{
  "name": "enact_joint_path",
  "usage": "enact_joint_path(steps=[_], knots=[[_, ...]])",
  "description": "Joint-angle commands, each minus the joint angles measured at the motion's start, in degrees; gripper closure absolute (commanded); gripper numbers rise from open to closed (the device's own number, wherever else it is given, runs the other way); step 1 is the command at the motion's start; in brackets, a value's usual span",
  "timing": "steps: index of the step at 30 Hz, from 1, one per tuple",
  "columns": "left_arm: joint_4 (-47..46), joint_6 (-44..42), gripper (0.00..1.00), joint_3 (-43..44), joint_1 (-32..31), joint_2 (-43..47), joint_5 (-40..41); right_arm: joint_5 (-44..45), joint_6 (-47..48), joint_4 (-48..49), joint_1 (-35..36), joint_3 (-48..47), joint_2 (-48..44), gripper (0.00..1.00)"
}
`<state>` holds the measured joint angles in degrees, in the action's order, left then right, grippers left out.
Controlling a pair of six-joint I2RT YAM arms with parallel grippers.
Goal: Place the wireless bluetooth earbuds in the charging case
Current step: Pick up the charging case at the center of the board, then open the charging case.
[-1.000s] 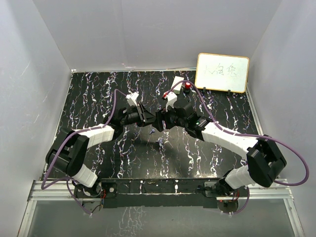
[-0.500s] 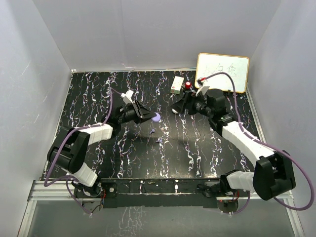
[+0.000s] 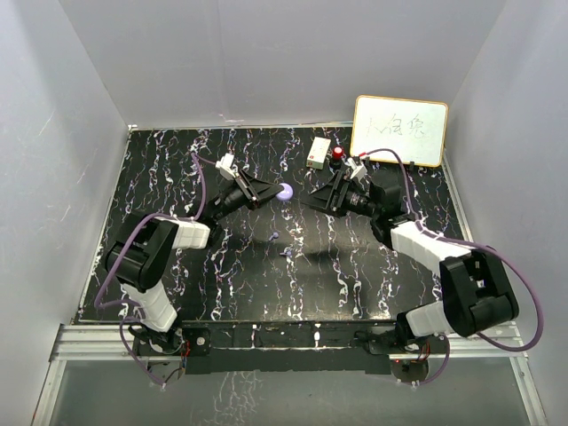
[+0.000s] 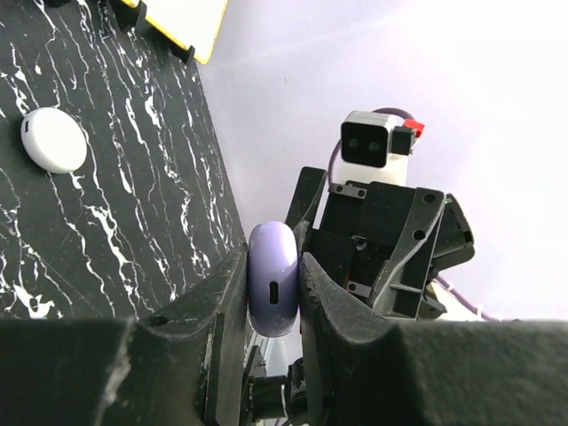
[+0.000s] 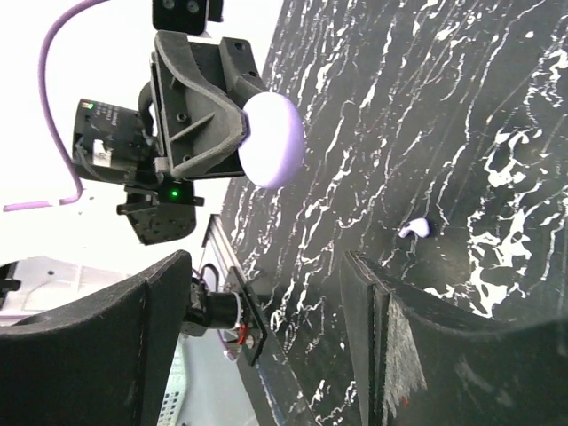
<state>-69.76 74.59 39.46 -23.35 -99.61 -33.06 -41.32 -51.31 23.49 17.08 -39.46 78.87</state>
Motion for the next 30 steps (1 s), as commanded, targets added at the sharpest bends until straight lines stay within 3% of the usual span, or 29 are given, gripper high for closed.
enact_joint_path(steps=[1,9,30], knots=[[-10.13,2.93,1.0,-0.07,-1.38,-0.26,2.01,-2.42,-9.48,14.52,0.05,1.44,1.66,0.36],[-10.15,3.43,1.0,0.87,-4.98,-0.41,4.37,-2.9,-17.31,26.05,0.05,3.65,5.17,0.4],[-11.93,5.62,1.0,0.44,-6.49,0.13,6.81,-2.18,-18.94,29.34,0.0,4.54,7.11,0.54]])
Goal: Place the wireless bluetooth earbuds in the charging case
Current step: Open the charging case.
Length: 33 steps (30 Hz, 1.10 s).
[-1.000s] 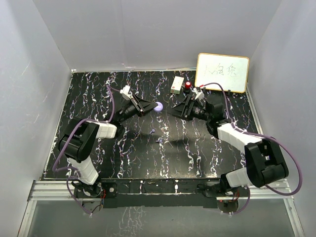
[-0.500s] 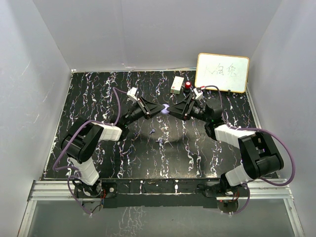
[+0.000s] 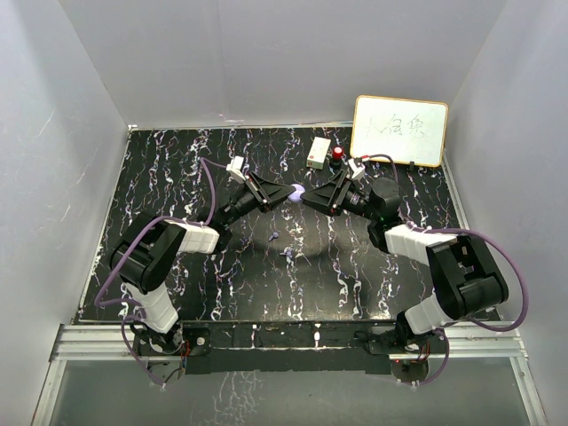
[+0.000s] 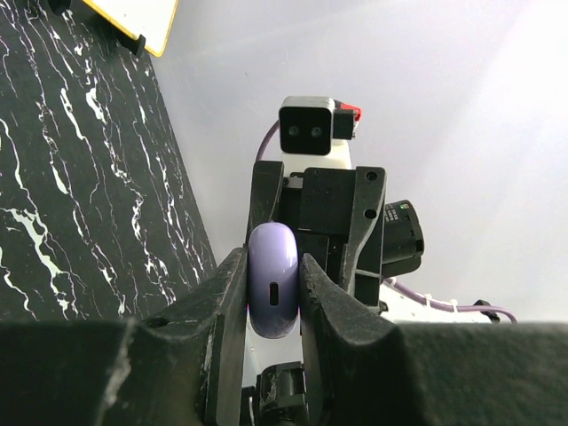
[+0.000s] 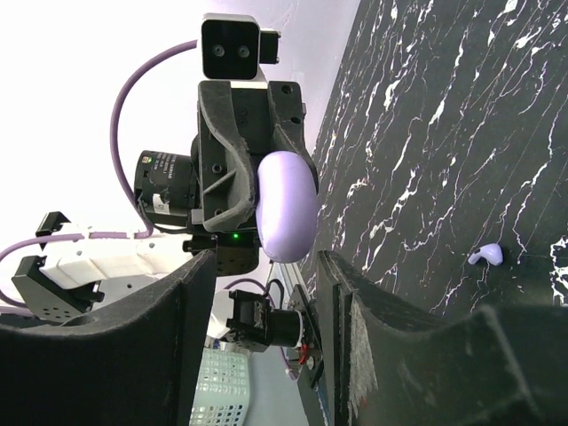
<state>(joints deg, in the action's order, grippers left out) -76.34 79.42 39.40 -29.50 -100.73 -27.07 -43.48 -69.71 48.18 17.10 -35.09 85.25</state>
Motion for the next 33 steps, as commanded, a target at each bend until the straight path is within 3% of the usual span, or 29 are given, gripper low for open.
enact_joint_path(steps=[1,33], knots=[[-5.58,0.94,1.0,0.5,-0.39,1.17,0.85,0.06,-0.7,4.86,-0.07,0.14,0.91,0.54],[-8.37,3.4,1.0,-0.81,-1.44,1.05,1.45,0.35,-4.07,11.48,-1.14,0.74,4.05,0.64]])
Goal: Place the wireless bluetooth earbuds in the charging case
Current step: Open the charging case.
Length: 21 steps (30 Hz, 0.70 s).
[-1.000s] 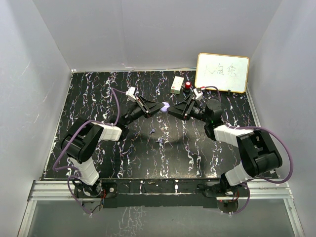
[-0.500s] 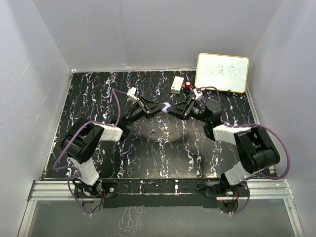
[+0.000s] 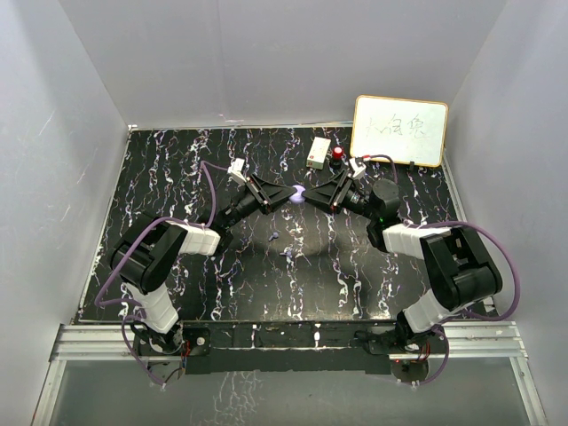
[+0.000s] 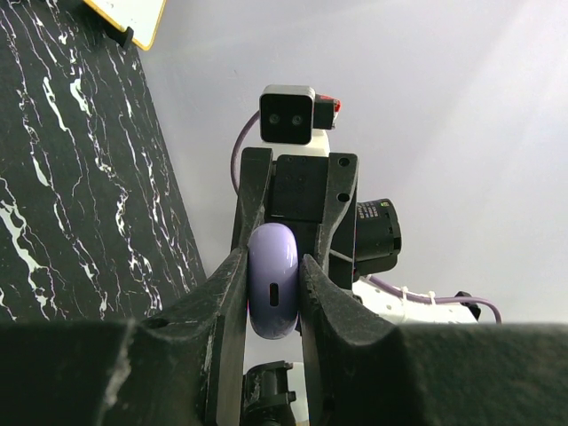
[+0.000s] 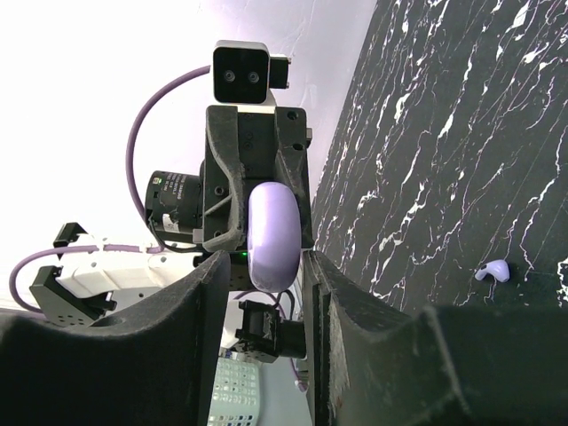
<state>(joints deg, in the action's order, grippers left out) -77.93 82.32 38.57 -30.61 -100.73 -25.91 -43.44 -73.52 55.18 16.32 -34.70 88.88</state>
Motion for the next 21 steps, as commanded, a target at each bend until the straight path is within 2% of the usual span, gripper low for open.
enact_joint_path(steps=[1,14,21], knots=[[-6.84,0.53,1.0,0.08,-0.26,1.05,0.25,0.29,-0.31,4.62,-0.38,0.4,0.51,0.64],[-7.5,0.94,1.0,0.19,-0.59,0.36,0.25,-0.05,-1.52,7.12,-0.38,0.34,2.1,0.68],[-7.49,0.98,1.0,0.18,-0.67,0.33,0.36,-0.23,-2.32,8.42,-0.33,0.34,2.76,0.78]])
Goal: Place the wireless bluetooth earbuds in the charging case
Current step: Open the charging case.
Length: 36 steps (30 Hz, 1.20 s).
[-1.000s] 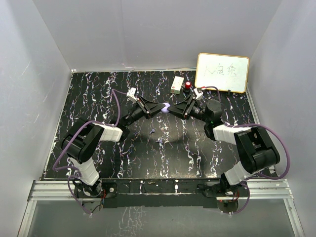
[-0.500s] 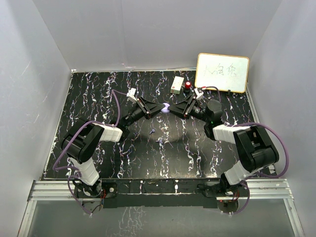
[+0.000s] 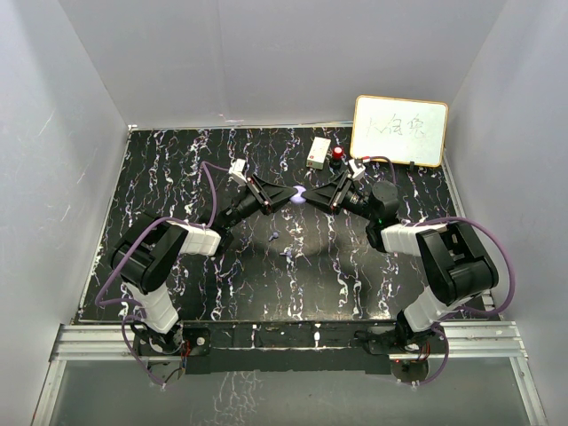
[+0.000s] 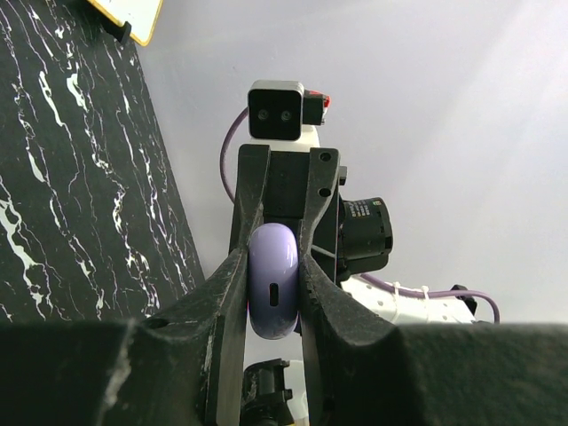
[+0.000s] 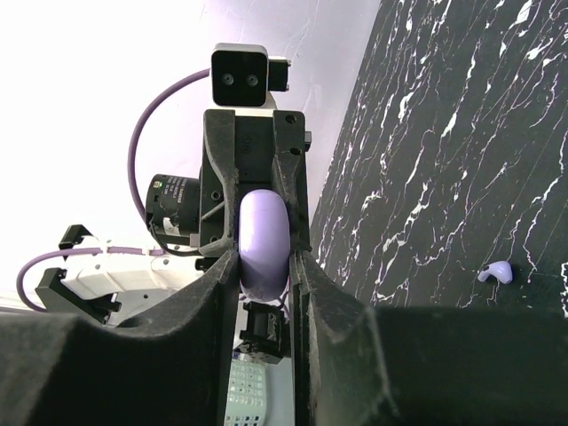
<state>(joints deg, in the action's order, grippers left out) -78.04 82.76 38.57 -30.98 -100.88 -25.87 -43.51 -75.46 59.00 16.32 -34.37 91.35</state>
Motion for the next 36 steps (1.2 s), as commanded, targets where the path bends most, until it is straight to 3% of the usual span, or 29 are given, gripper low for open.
enact_joint_path(steps=[1,8,13,15,19,25,30,36], knots=[[-7.35,0.52,1.0,0.07,-0.31,0.5,0.37,-0.13,-0.43,4.61,-0.4,0.07,0.27,0.8],[-7.43,0.49,0.97,0.08,-0.28,0.22,0.28,0.08,-0.77,5.32,-0.75,0.6,-0.18,0.88],[-5.27,0.0,0.22,-0.91,0.16,0.87,1.01,-0.14,-1.09,5.47,-1.32,0.85,-1.31,0.93],[-2.47,-1.45,0.05,-1.48,0.72,2.09,1.35,-0.25,-0.82,4.72,-1.73,1.19,-2.01,0.94],[7.54,-6.29,0.01,-1.33,1.57,6.29,1.98,-0.17,2.45,-2.21,-2.43,1.26,-4.16,0.95],[38.23,-22.23,0.01,4.6,0.68,15.5,7.4,1.26,13.5,-17.86,-2.43,-0.76,-7.76,0.97],[45.67,-27.44,0.01,8.12,-0.91,17.71,10.8,1.85,17.23,-23.64,-2.43,-2.18,-8.34,0.99],[55.97,-33.06,0.02,14.08,-5.32,15.75,14.59,2.01,16.95,-23.45,-2.43,-3.2,-8.05,1.0]])
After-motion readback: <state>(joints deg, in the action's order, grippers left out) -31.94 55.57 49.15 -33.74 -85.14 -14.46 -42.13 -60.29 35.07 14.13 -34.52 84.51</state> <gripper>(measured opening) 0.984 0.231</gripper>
